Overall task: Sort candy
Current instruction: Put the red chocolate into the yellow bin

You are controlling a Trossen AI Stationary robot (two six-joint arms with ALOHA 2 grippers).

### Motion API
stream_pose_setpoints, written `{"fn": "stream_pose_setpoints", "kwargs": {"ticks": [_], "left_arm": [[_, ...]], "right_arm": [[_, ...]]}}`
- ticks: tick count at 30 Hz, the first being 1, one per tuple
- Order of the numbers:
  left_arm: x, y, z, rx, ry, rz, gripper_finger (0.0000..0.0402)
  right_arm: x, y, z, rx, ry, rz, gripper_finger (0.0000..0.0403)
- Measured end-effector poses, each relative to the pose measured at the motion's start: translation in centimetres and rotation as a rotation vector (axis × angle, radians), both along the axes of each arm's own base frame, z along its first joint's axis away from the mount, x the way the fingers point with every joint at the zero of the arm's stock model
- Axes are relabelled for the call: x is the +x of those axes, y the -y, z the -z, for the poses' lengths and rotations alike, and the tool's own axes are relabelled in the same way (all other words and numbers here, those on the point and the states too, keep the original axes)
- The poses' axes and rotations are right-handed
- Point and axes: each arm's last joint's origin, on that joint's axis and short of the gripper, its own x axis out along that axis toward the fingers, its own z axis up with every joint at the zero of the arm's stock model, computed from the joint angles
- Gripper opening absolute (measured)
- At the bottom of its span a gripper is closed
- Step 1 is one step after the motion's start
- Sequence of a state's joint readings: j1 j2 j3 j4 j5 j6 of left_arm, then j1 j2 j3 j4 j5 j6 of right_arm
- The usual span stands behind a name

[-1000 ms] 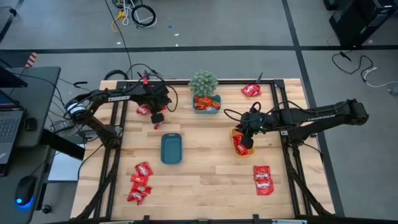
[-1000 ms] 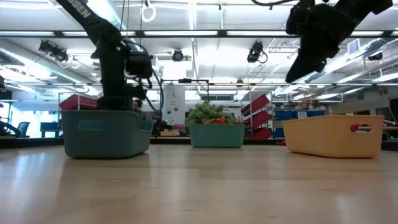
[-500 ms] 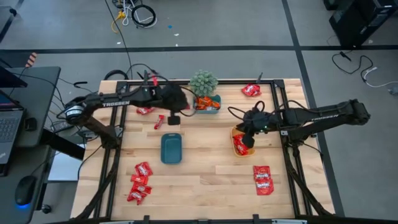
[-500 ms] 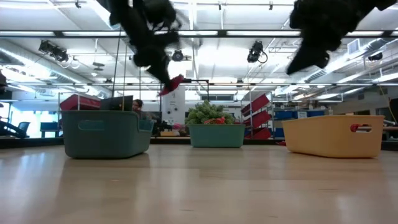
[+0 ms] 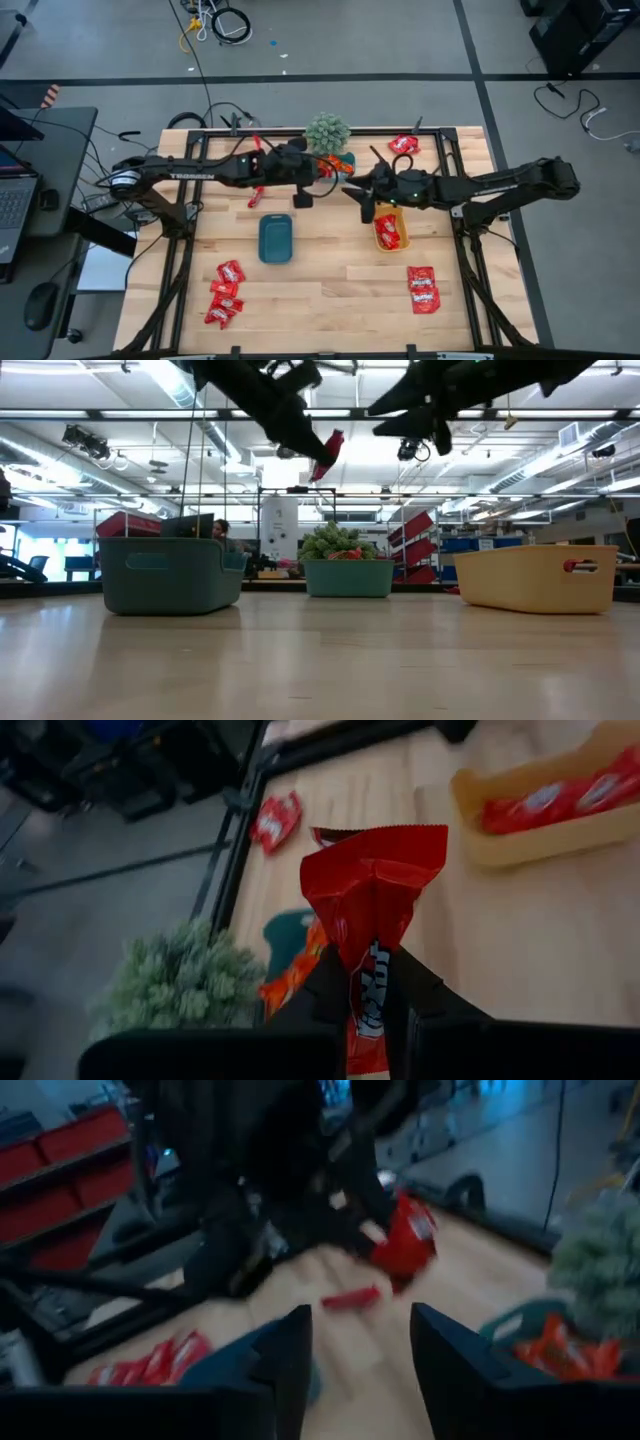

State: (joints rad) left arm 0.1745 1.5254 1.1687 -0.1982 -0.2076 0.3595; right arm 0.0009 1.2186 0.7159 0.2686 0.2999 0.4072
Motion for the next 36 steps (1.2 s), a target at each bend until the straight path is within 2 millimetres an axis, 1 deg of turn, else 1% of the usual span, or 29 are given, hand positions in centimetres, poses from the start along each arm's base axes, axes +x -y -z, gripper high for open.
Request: {"fn": "stream_pose_setpoints", "kwargs": {"ticks": [5, 9, 14, 18, 23, 26, 29, 31, 32, 36], "left_arm": [[0.6, -0.3, 0.8, 0.007, 0.002, -0.057, 0.0021], [1.0, -0.4, 1.1, 0.003, 0.016, -0.092, 0.0021], [1.4, -0.5, 1.3, 0.003, 0.037, -0.096, 0.0021], [1.6, -0.1, 1.3, 0.000, 0.056, -0.088, 0.0021], [2.0, 0.3, 1.2, 0.002, 0.082, -0.073, 0.0021], [2.0, 0.4, 1.1, 0.004, 0.097, -0.072, 0.0021], [2.0, 0.4, 1.1, -0.012, 0.104, -0.082, 0.0023], [2.0, 0.4, 1.0, -0.015, 0.108, -0.084, 0.0031], [2.0, 0.3, 1.0, -0.016, 0.110, -0.085, 0.0037], [2.1, 0.3, 0.9, -0.016, 0.126, -0.085, 0.0069]], "right_arm": [[1.4, 0.9, 1.0, -0.067, 0.004, 0.045, 0.0161], [2.1, 1.6, 1.4, -0.080, 0.032, 0.069, 0.0158], [2.3, 2.5, 1.6, -0.098, 0.035, 0.096, 0.0156], [2.2, 3.2, 1.6, -0.098, 0.036, 0.120, 0.0146], [2.1, 3.7, 1.6, -0.097, 0.032, 0.128, 0.0113], [2.1, 3.8, 1.5, -0.111, 0.036, 0.120, 0.0083], [2.1, 3.7, 1.5, -0.132, 0.028, 0.112, 0.0044], [2.1, 3.8, 1.5, -0.148, 0.022, 0.109, 0.0016], [2.1, 3.8, 1.5, -0.156, 0.019, 0.108, 0.0008], [2.1, 3.8, 1.4, -0.171, 0.019, 0.106, 0.0004]]}}
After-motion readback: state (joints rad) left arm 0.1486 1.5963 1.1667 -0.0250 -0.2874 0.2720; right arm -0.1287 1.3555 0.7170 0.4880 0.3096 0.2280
